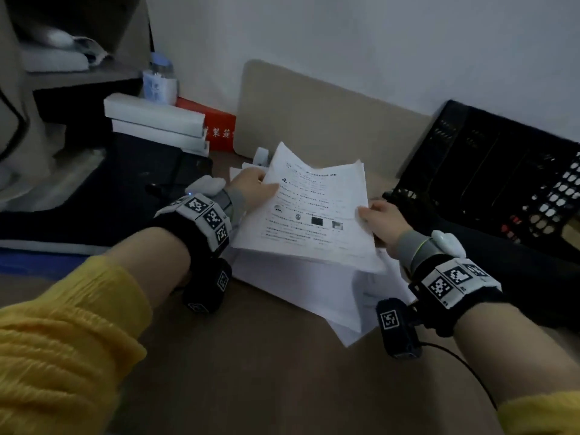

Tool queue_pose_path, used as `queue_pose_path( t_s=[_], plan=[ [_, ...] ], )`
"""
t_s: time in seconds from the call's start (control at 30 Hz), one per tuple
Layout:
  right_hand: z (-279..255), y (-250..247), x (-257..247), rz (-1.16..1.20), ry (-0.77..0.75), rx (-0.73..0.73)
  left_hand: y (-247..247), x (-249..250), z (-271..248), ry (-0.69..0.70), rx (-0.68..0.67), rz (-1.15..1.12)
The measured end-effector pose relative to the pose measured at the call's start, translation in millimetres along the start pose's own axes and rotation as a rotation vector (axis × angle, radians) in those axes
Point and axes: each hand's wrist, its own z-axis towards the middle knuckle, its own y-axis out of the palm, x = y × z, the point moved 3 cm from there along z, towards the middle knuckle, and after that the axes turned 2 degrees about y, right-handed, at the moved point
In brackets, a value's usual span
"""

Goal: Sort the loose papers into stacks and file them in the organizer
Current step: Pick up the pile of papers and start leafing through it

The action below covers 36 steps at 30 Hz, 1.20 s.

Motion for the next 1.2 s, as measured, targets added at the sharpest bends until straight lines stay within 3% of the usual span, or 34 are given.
queue_pose_path(
  t_s=[0.4,0.8,1.2],
  plan=[
    [20,9,11,-0.064,0.102,-0.067,20,3,18,0.001,-0.214,0.320],
    [45,6,28,-0.313,0.180,-0.219,29,4,48,-0.129,-0.412,0.510],
    [62,6,45,-0.327,0.181,-0.283,38,0,44,-0.187,-0.364,0.556]
  ],
)
